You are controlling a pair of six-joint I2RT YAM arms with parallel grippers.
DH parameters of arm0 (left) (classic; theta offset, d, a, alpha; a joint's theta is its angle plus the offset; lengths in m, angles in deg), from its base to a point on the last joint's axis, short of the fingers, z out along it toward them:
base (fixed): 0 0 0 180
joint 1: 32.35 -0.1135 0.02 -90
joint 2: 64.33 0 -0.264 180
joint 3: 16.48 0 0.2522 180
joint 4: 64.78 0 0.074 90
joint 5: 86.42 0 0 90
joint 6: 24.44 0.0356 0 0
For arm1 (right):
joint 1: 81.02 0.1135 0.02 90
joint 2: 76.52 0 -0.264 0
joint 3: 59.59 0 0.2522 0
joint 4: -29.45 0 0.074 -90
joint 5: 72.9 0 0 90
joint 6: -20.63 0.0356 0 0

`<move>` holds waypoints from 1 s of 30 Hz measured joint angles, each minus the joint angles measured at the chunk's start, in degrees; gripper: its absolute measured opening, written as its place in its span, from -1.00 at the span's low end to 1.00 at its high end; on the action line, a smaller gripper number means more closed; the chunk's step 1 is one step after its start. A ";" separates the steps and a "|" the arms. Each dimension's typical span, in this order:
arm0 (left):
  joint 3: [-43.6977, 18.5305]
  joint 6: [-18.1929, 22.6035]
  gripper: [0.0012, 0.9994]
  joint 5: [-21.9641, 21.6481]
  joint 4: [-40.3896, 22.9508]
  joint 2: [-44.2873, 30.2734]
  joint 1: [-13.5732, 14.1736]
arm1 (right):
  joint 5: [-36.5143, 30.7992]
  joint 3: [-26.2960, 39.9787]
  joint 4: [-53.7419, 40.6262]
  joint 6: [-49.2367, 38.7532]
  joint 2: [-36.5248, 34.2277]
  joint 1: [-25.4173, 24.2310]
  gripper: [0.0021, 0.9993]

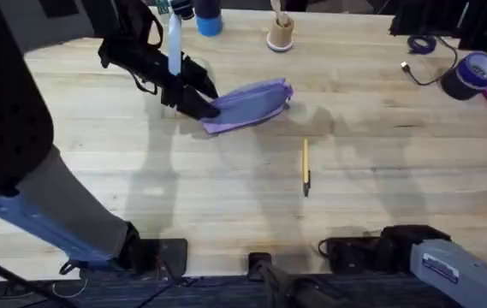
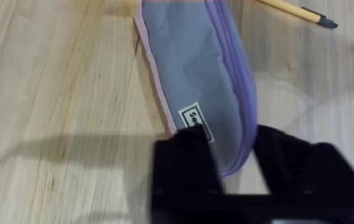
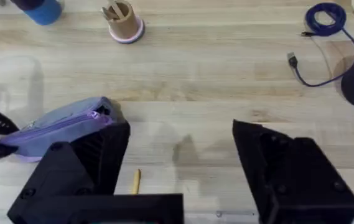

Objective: Unzip the bag, pick up the pens from the table one at a time and place them inside, then zip the bag closed.

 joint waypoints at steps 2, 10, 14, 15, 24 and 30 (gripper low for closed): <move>0.00 0.00 -0.46 -0.02 -0.05 -0.01 0.00 | 0.00 0.00 0.00 0.00 0.02 0.00 0.99; 0.00 0.05 -0.91 -0.13 0.44 -0.01 0.07 | 0.00 0.00 0.01 0.00 0.01 0.00 0.99; 0.00 0.08 -0.91 -0.15 0.43 -0.01 0.07 | 1.29 0.00 -0.22 -0.18 0.00 0.00 0.99; 0.00 0.05 -0.91 -0.14 0.43 -0.01 0.07 | 2.27 0.00 -0.24 -0.67 0.00 -0.02 0.99; 0.00 0.06 -0.92 -0.14 0.43 -0.01 0.07 | 17.93 0.22 -6.84 -14.53 -5.03 0.00 0.99; 0.00 0.07 -0.92 -0.15 0.43 -0.01 0.07 | 24.12 0.22 -7.96 -21.67 -10.03 0.00 0.99</move>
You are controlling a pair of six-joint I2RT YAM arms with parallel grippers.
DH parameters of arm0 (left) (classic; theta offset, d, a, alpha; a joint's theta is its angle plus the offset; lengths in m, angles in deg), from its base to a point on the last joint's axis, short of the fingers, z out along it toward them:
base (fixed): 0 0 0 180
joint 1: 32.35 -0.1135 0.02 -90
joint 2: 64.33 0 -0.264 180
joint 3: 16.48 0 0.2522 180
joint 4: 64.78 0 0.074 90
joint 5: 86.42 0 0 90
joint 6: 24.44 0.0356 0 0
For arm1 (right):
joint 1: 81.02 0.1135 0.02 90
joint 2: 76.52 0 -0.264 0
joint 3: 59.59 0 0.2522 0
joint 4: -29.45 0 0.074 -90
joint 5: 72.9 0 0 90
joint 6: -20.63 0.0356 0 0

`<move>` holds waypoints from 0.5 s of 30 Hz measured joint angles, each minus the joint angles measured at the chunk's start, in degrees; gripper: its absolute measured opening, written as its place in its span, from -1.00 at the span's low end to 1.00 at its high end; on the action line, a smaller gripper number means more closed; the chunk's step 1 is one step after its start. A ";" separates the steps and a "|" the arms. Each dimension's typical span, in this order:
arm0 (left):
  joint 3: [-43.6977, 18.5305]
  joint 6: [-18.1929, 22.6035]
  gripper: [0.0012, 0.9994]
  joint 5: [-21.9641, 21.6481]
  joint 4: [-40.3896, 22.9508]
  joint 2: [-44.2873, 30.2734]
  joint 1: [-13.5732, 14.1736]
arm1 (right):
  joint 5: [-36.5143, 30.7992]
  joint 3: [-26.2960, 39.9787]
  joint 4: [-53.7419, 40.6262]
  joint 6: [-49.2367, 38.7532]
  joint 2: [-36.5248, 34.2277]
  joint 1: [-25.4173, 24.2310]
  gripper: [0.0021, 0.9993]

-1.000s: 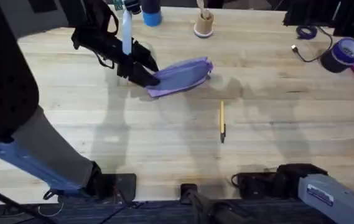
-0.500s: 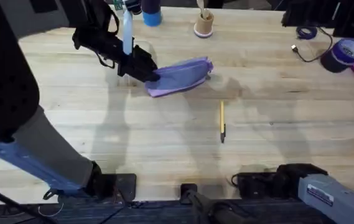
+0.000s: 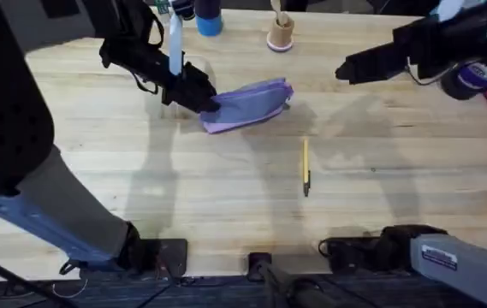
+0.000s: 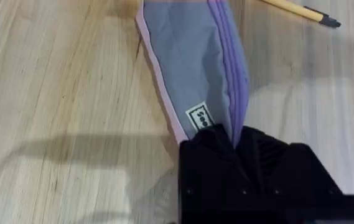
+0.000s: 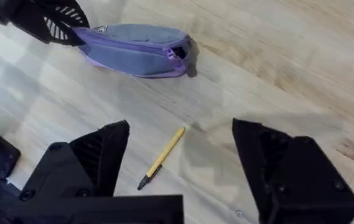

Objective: Unzip the bag, pick up the pens from the table one at a time and place them inside, then zip the bag closed.

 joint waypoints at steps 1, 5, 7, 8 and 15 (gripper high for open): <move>0.00 -0.01 -0.92 0.00 0.00 0.00 0.00 | 0.16 0.00 -0.01 -0.25 -0.11 0.00 0.99; 0.00 0.01 -0.92 0.00 0.00 0.00 0.00 | 0.38 0.00 0.00 -0.84 -0.24 0.00 0.99; 0.00 0.00 -0.92 0.00 0.00 0.00 0.00 | 0.41 0.00 0.00 -0.86 -0.26 0.00 0.99; 0.00 -0.01 -0.92 0.02 0.00 0.00 0.00 | 0.41 0.00 0.00 -0.86 -0.24 0.00 0.99; 0.00 0.00 -0.92 0.02 0.00 0.00 0.00 | 0.09 0.00 1.48 -1.42 -0.26 0.00 0.99</move>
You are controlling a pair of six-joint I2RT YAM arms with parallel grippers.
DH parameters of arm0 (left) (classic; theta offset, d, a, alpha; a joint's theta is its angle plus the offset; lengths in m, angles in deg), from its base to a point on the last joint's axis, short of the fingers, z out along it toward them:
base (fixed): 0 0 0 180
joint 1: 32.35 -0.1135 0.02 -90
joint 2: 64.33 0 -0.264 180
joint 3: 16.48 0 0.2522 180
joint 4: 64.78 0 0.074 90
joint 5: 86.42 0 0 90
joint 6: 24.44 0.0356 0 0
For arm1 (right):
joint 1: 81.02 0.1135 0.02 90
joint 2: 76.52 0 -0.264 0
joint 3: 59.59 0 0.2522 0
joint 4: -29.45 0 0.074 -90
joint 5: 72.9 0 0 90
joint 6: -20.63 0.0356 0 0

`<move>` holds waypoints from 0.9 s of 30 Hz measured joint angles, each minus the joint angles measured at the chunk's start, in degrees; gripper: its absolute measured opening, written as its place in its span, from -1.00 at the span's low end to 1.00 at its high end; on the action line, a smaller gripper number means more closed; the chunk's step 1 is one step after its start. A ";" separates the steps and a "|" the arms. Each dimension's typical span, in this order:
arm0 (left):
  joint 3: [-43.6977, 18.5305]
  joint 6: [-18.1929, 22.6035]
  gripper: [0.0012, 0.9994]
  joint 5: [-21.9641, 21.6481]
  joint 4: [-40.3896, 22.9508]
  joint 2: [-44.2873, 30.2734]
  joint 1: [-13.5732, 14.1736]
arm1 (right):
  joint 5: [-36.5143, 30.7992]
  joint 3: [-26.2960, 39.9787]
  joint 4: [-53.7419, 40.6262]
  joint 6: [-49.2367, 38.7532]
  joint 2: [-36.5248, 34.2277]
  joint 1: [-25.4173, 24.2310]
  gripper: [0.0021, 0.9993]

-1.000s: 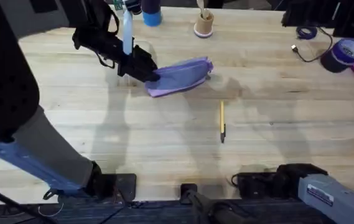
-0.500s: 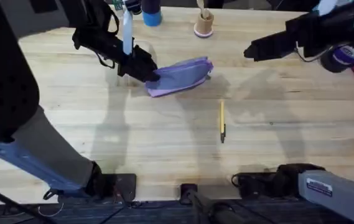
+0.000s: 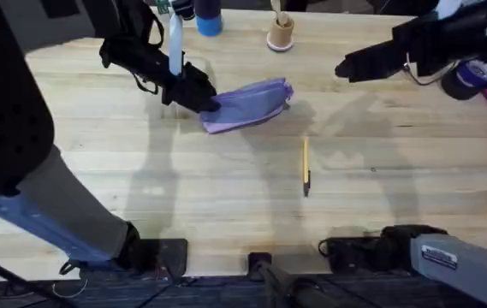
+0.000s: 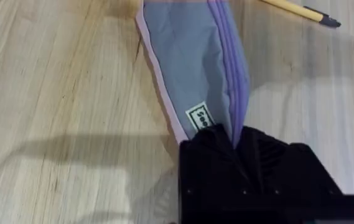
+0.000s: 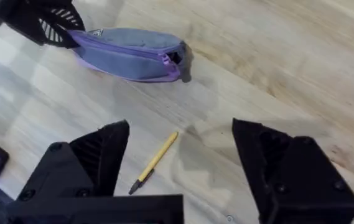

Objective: Unzip the bag, pick up the pens from the table one at a time and place them inside, then zip the bag closed.

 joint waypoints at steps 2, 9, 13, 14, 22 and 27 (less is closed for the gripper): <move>0.00 -0.02 -0.92 -0.02 0.00 0.00 0.00 | -0.46 0.00 0.05 -0.45 0.00 0.00 0.99; 0.00 -0.02 -0.92 -0.02 -0.01 0.00 0.00 | -1.30 0.00 0.75 -0.95 -0.07 0.00 0.99; 0.00 -0.02 -0.92 0.00 -0.01 0.00 0.00 | -1.34 0.00 0.92 -0.96 -0.66 0.00 0.99; 0.00 -0.02 -0.92 -0.02 0.00 0.00 0.00 | -1.35 0.00 0.94 -1.04 -0.96 0.00 0.99; 0.00 0.00 -0.92 0.03 -0.02 0.00 0.00 | -1.48 0.00 1.17 -1.15 -5.82 0.07 0.99; 0.00 0.00 -0.92 0.03 -0.02 0.00 0.00 | -1.48 0.00 2.73 -1.15 -9.31 0.90 0.99</move>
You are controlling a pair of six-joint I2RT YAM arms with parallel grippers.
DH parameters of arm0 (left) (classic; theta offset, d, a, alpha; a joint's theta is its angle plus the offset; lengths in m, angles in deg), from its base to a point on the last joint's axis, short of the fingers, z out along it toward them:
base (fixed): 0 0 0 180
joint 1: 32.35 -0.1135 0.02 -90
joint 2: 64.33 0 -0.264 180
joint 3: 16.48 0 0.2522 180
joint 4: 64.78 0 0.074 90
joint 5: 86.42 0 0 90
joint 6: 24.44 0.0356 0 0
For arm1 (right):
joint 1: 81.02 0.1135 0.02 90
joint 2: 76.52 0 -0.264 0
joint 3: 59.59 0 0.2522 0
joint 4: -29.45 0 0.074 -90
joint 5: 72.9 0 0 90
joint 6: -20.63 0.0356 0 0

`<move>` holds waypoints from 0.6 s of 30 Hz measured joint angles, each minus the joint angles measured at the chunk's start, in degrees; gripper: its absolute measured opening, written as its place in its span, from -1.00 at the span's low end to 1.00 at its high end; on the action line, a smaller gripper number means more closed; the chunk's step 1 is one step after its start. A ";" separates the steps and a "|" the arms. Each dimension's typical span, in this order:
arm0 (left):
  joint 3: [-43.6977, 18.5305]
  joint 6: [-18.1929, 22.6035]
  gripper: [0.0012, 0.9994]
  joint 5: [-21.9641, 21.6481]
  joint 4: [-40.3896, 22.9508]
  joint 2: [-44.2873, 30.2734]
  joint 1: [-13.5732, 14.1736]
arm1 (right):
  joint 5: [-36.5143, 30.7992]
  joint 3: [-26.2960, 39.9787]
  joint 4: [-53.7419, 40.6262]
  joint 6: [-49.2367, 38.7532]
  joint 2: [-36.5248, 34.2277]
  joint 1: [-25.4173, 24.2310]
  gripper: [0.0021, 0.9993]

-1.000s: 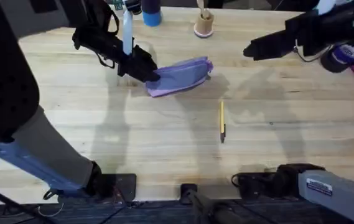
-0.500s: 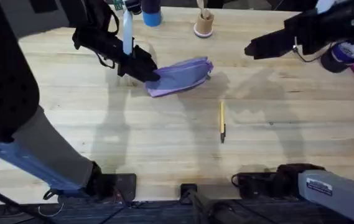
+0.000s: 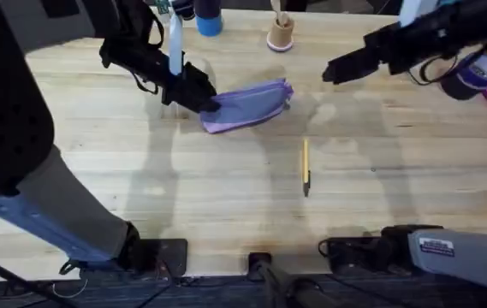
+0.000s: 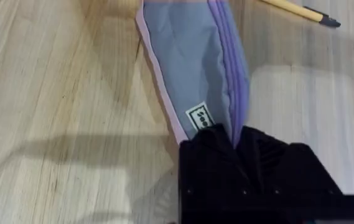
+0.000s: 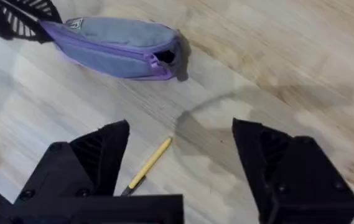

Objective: Unzip the bag, pick up the pens from the table one at a time and place them inside, then zip the bag closed.

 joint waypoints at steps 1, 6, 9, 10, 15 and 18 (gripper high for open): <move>0.00 0.00 -0.92 0.00 0.00 0.00 0.00 | 0.00 0.00 0.38 -0.02 -0.72 0.43 0.99; 0.00 0.00 -0.92 0.00 -0.01 0.00 0.00 | 0.00 0.00 2.52 -1.60 -3.99 3.05 0.99; 0.00 0.00 -0.92 0.00 -0.07 0.00 0.00 | 0.00 0.00 4.96 -2.52 -6.08 4.72 0.99; 0.00 -0.02 -0.92 0.00 -0.07 0.00 0.00 | 0.00 0.00 5.58 -2.64 -6.74 5.17 0.99; 0.00 -0.02 -0.92 0.00 -0.11 0.00 0.00 | 0.00 0.00 6.87 -3.04 -9.92 6.51 0.99; 0.00 0.00 -0.92 0.00 -0.11 0.00 0.00 | 0.00 0.00 6.98 -3.06 -11.77 6.51 0.99</move>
